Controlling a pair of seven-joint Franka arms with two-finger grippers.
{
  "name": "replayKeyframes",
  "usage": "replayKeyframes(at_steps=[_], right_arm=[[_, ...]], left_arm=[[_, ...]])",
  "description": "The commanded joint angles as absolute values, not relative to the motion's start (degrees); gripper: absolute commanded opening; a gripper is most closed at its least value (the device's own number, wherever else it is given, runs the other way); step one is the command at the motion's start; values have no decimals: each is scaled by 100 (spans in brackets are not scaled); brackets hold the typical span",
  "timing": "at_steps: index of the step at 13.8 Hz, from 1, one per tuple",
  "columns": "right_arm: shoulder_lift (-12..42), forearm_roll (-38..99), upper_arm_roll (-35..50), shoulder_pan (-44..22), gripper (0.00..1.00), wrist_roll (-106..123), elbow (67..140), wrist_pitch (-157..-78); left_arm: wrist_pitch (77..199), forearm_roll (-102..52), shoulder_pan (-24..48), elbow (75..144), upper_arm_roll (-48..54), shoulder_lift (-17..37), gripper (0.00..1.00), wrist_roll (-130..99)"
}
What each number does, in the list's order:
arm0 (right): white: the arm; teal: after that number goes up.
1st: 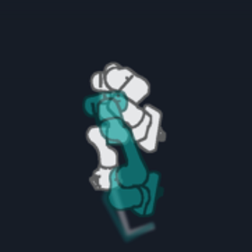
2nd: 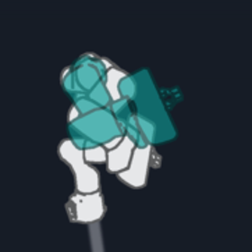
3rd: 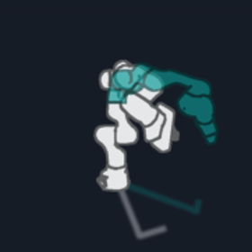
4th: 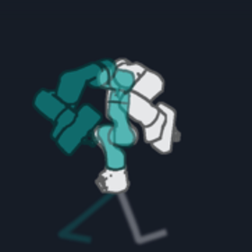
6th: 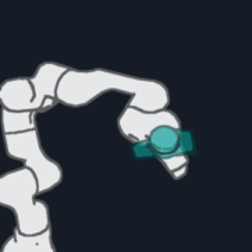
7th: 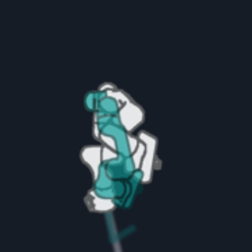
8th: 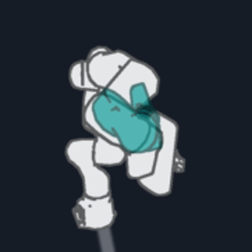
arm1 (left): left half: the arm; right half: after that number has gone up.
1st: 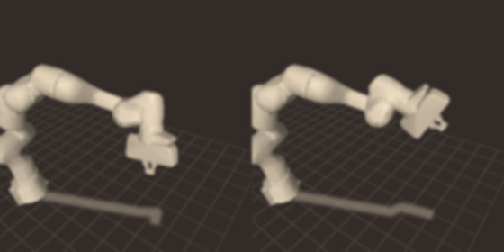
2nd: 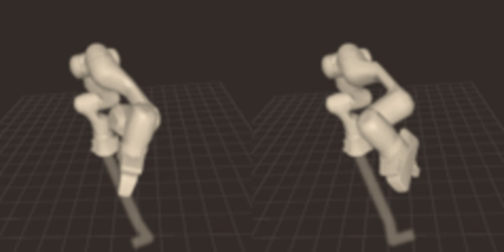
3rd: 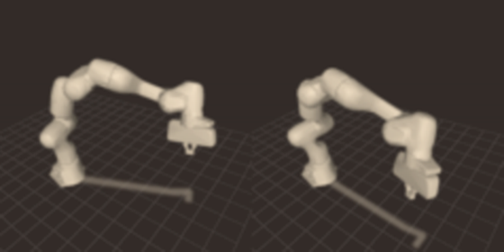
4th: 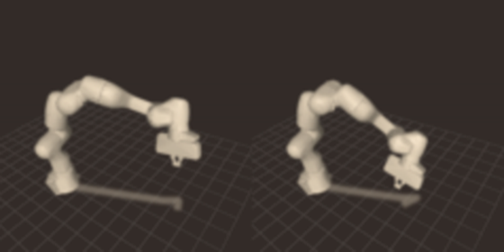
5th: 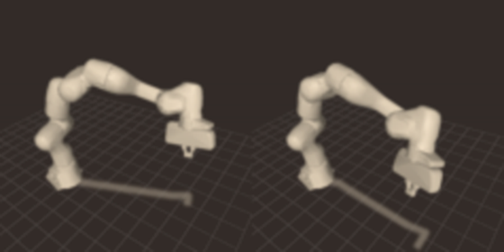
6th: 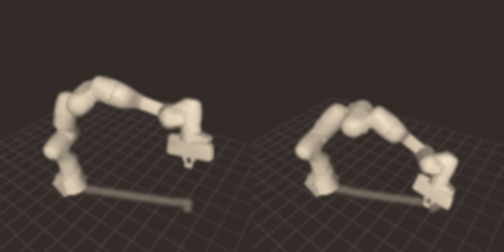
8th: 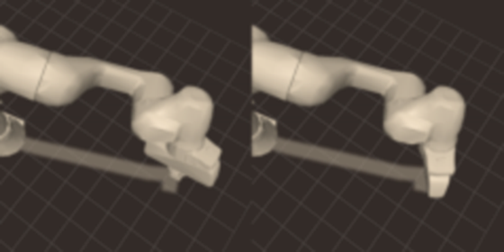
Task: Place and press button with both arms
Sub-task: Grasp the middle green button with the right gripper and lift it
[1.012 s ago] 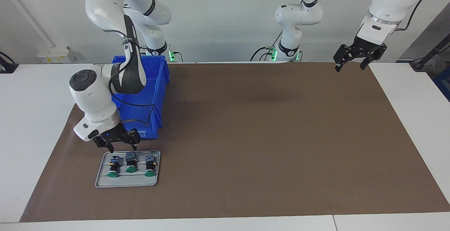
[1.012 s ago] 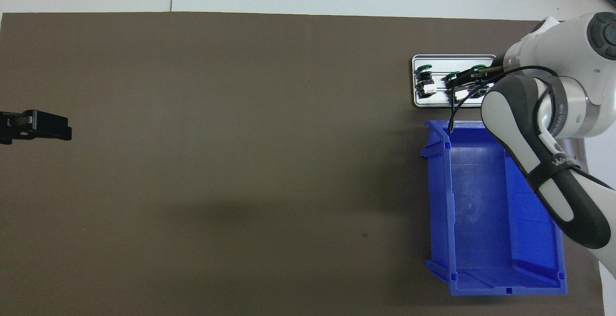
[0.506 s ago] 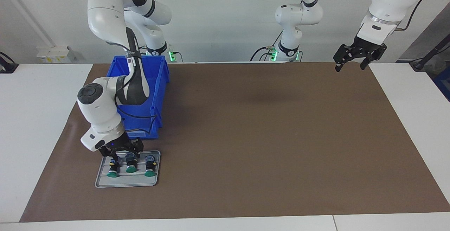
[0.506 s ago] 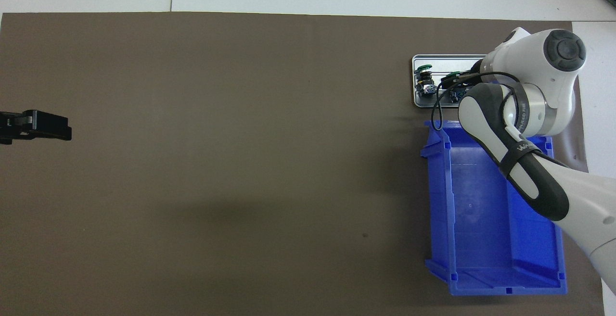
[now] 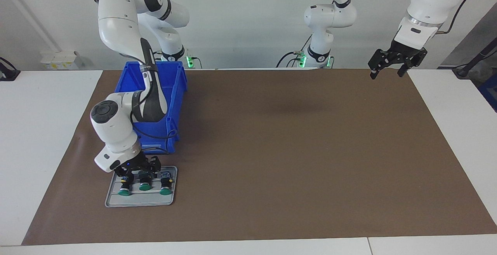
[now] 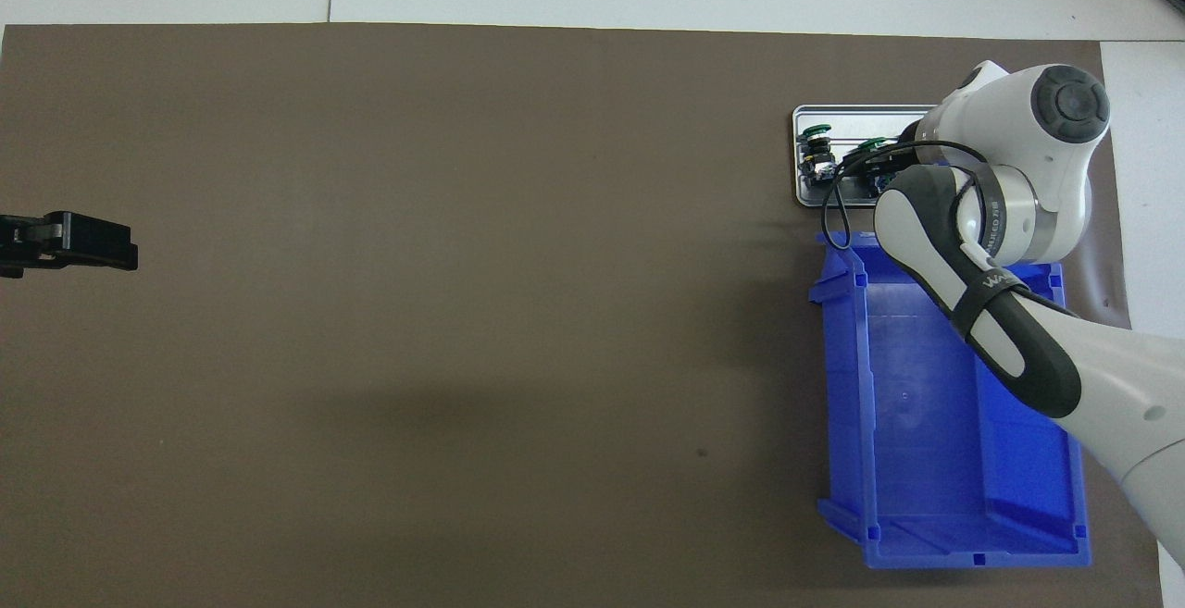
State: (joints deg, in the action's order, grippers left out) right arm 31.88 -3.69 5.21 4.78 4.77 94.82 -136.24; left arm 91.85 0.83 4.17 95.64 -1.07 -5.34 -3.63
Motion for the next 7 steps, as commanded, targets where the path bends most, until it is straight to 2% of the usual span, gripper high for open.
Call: replayKeyframes(at_steps=[1, 4, 5, 6, 7], right_arm=[[3199, -422, 554, 527, 80, 641, 9668, -13878], [3182, -422, 554, 536, 72, 721, 9685, -13834], [3173, -422, 554, 536, 60, 738, 9686, -13799], [3147, -422, 554, 545, 42, 747, 9686, -13781], [3103, -422, 554, 536, 16, 738, 9677, -13746]], left_arm=[[9132, 176, 396, 9606, -88, -571, 100, -352], [9132, 185, 396, 9606, -88, -571, 100, -352], [9132, 185, 396, 9606, -88, -571, 100, -352], [9132, 176, 396, 9606, -97, -571, 100, -352], [9132, 176, 396, 9606, -88, -571, 100, -352]])
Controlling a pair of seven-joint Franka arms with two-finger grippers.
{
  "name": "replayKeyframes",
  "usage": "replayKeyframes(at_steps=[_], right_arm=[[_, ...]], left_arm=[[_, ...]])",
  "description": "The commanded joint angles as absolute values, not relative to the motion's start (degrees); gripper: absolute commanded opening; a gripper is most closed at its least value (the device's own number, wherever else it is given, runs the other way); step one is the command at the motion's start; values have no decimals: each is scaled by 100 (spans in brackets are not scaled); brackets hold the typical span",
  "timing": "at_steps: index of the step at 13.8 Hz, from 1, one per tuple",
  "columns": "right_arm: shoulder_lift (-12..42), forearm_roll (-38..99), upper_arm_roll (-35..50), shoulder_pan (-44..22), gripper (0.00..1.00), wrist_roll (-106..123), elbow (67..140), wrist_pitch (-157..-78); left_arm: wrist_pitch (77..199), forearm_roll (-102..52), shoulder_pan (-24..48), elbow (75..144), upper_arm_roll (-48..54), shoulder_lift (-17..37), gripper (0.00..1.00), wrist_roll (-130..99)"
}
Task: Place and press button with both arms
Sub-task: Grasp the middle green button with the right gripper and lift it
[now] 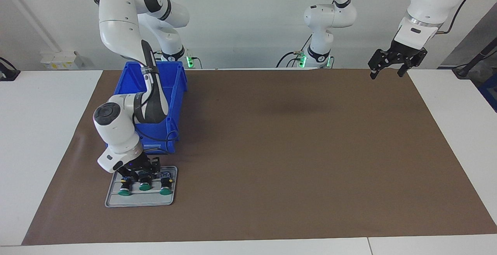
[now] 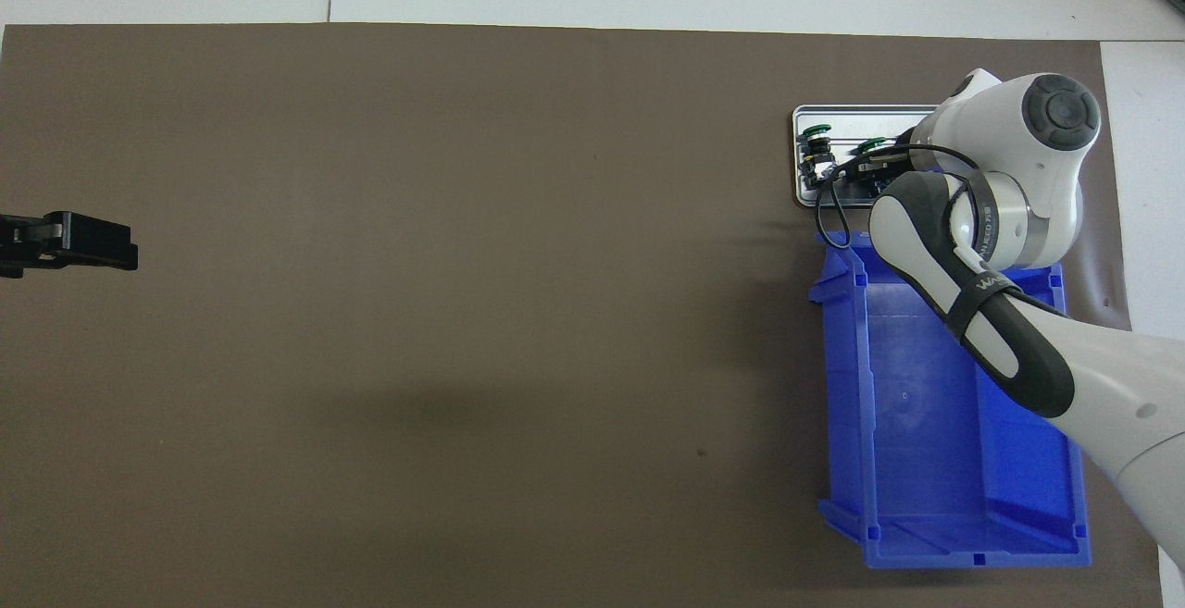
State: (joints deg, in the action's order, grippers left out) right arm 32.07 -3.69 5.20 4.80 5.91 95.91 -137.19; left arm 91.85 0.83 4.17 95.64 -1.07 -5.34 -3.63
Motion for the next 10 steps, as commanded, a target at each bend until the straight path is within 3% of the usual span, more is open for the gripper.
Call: replayKeyframes(at_steps=[1, 10], right_arm=[[3042, -413, 554, 527, 0, 703, 9677, -13685], [2119, -413, 527, 309, 0, -787, 9668, -12605]], left_arm=[[9132, 184, 396, 9606, -88, -571, 100, -352], [9132, 184, 396, 9606, -97, -571, 100, -352]])
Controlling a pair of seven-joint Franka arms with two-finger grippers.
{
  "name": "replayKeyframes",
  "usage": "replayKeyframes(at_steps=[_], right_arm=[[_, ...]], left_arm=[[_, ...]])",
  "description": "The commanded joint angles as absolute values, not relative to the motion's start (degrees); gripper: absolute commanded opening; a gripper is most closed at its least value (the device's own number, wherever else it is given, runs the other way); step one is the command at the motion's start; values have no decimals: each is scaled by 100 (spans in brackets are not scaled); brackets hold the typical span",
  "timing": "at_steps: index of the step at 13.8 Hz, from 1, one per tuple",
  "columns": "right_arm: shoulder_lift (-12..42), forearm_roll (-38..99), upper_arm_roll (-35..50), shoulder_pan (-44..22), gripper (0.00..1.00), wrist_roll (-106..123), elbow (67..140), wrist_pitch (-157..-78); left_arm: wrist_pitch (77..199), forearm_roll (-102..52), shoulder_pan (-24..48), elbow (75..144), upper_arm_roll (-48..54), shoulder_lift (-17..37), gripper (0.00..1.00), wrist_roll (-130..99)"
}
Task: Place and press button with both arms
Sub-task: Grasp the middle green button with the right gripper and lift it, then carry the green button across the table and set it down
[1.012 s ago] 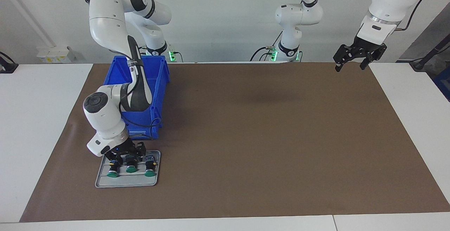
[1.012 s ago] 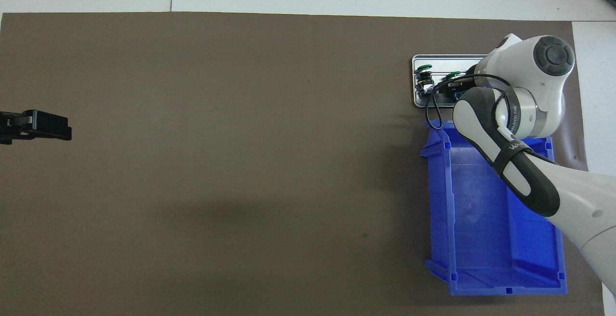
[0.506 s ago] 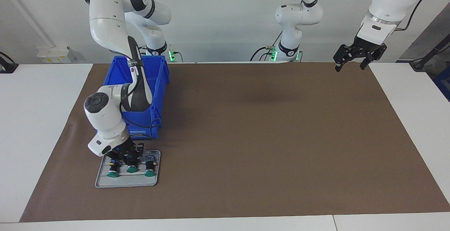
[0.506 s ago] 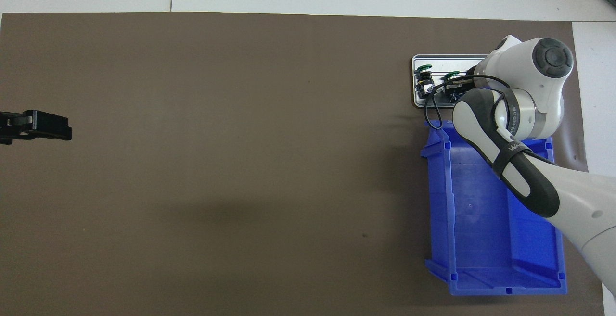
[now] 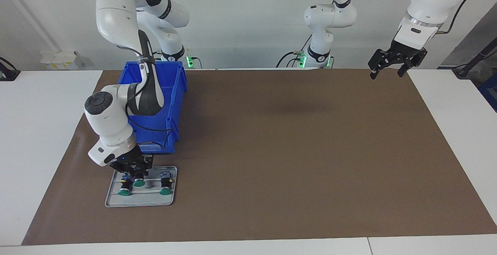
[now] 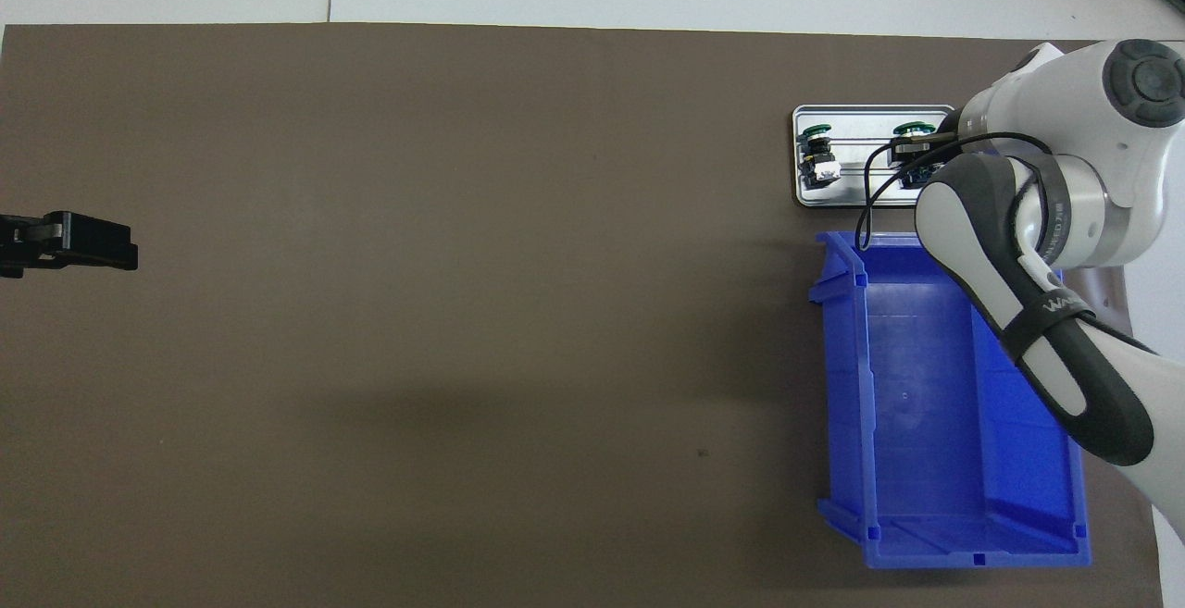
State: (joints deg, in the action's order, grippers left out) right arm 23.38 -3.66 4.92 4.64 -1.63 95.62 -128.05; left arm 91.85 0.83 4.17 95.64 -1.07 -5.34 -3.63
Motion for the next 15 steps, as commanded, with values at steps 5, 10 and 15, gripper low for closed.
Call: replayKeyframes(at_steps=[5, 10, 15], right_arm=[[1978, -492, 510, -657, 0, -3658, 9650, -12287], [1986, -711, 510, -1712, 0, -7245, 9642, -12278], [2065, -1089, 510, -2705, 0, -9963, 9510, -12270]], left_arm=[[9132, 185, 396, 9606, -88, -571, 100, -352], [9132, 184, 396, 9606, -97, -571, 100, -352], [9132, 185, 396, 9606, -88, -571, 100, -352]])
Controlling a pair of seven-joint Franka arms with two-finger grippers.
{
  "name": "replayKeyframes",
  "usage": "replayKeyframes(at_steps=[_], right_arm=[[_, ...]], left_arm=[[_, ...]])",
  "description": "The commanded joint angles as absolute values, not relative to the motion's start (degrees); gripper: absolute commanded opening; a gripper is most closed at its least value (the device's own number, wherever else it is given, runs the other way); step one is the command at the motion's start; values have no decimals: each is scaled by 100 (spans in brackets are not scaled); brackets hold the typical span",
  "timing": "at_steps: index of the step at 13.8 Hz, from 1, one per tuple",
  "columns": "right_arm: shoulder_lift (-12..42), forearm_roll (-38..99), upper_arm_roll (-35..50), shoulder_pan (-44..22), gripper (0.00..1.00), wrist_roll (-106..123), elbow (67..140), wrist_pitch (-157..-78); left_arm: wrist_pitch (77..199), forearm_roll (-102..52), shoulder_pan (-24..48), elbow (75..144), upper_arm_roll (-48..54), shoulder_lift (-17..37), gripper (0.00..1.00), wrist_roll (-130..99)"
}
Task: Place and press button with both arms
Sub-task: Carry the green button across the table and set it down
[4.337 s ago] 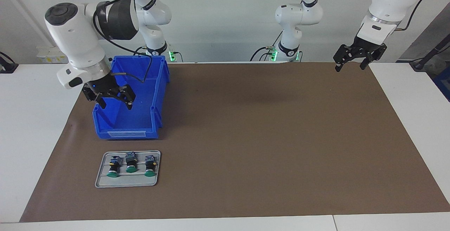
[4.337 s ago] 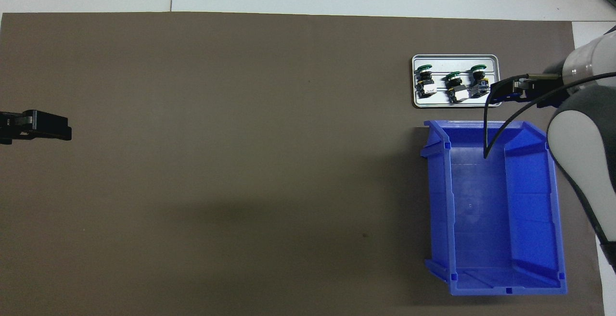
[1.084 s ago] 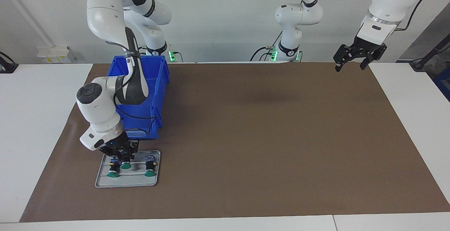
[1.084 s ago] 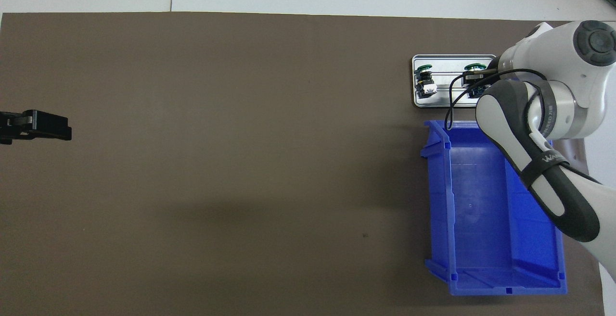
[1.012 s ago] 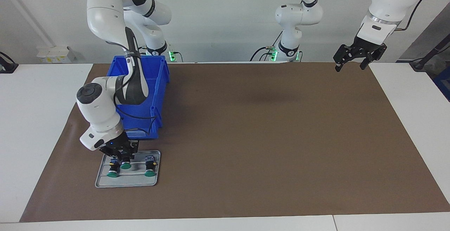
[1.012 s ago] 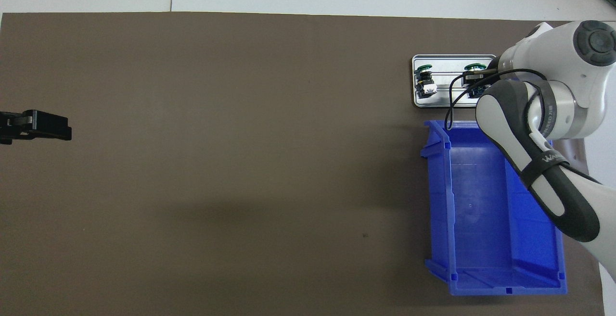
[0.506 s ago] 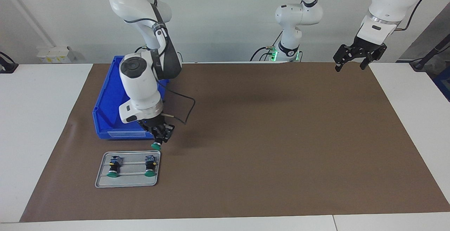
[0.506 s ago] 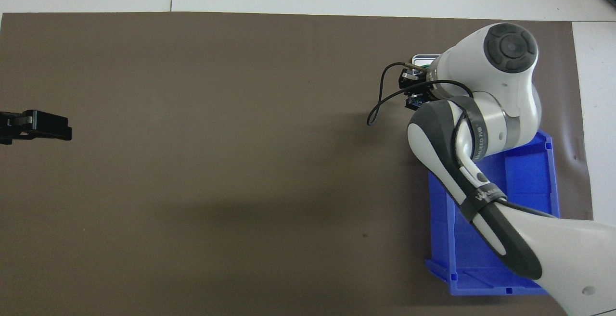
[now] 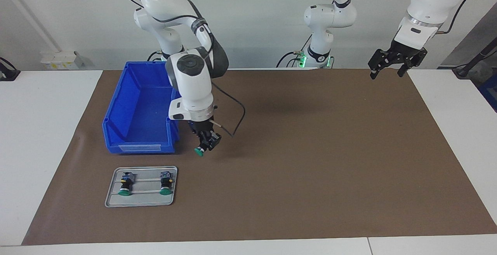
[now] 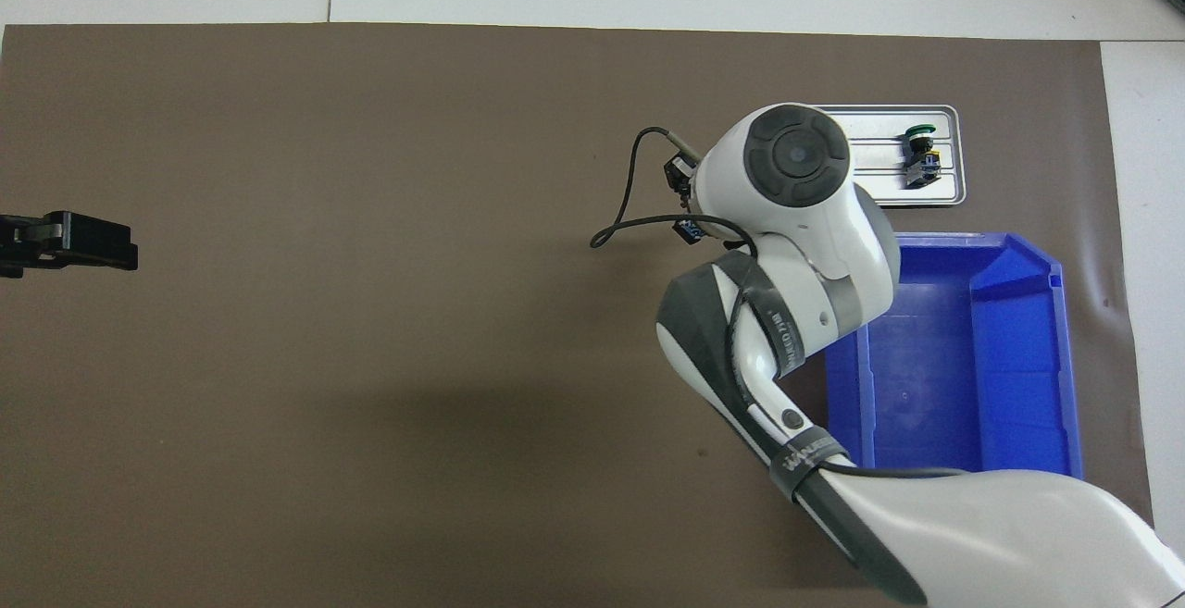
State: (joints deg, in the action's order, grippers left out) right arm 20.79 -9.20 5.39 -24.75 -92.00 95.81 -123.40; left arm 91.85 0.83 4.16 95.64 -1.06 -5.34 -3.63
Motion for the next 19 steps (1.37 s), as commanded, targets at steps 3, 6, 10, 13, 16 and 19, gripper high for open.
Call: replayKeyframes(at_steps=[3, 6, 10, 13, 16, 19], right_arm=[[2529, -1379, 519, -3277, 0, -11369, 9046, -12077], [2900, -1433, 519, -3770, 0, -12091, 8772, -11944], [3137, -1441, 527, -4086, 0, -12971, 8771, -12032], [3182, -1389, 536, -4219, 0, -13463, 8771, -12251], [3173, -1415, 527, -4201, 0, -13702, 9052, -12419], [3129, -1415, 527, -4192, 0, -14184, 9167, -12410]], left_arm=[[9132, 176, 396, 9606, -97, -571, 100, -352], [9132, 176, 396, 9606, -88, -571, 100, -352], [9132, 176, 396, 9606, -97, -571, 100, -352], [9132, 176, 396, 9606, -88, -571, 100, -352], [9132, 176, 396, 9606, -97, -571, 100, -352], [9132, 176, 396, 9606, -97, -571, 100, -352]])
